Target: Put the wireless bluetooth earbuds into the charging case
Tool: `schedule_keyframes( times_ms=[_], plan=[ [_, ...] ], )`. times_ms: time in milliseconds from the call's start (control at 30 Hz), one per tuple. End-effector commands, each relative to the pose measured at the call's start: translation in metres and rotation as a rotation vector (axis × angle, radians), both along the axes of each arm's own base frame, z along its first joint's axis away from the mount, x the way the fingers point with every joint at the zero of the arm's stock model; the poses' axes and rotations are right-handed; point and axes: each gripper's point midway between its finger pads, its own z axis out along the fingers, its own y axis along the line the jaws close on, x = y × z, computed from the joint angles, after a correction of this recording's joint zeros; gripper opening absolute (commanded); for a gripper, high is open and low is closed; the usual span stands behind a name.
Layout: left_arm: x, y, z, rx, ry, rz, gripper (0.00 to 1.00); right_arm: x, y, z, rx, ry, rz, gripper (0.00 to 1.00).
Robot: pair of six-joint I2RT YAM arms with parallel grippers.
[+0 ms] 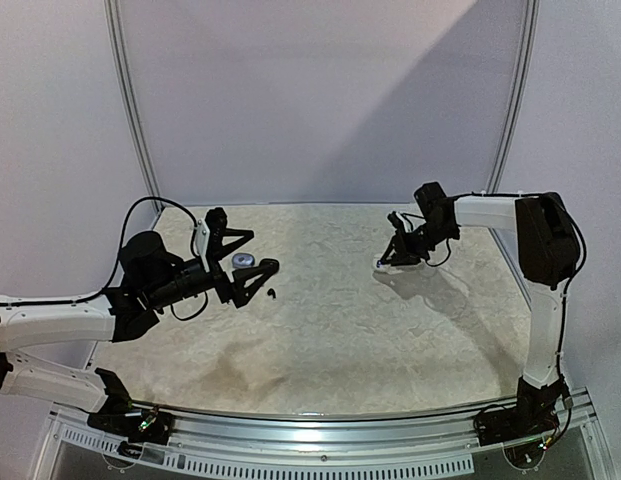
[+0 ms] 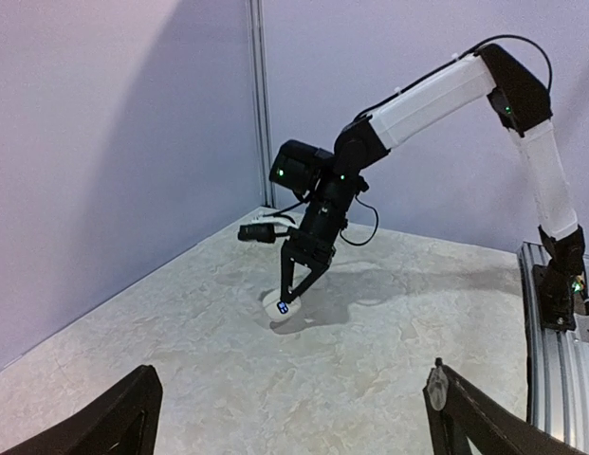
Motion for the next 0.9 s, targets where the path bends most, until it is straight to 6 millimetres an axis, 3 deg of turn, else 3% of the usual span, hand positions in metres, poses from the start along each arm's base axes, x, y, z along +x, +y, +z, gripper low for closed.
schedule_keyframes(
  times_ms=[0,167,300,433,533,733,867],
  plan=[
    [-0.007,-0.001,-0.005,0.013,0.001,-0.014,0.99,-0.007,-0.003,-0.018,0.057,0.145,-0.058,0.01],
    [-0.008,-0.001,-0.004,0.012,-0.001,-0.016,0.99,-0.007,-0.022,-0.045,0.036,0.222,-0.078,0.09],
    [-0.007,-0.001,-0.004,0.011,-0.002,-0.016,0.99,-0.008,-0.034,-0.06,-0.027,0.249,-0.091,0.45],
    [-0.005,-0.001,-0.003,0.011,-0.002,-0.007,0.99,0.004,-0.047,-0.054,-0.119,0.194,-0.112,0.73],
    [-0.003,-0.001,-0.002,0.011,-0.001,0.005,0.99,0.018,-0.059,-0.038,-0.196,0.12,-0.141,0.98],
    [0.02,0.005,-0.018,0.098,0.021,0.121,0.99,0.047,-0.093,0.012,-0.38,-0.081,-0.241,0.99],
    [0.04,0.012,-0.055,0.314,0.091,0.156,0.99,0.058,-0.124,0.058,-0.608,-0.295,-0.329,0.99]
  ],
)
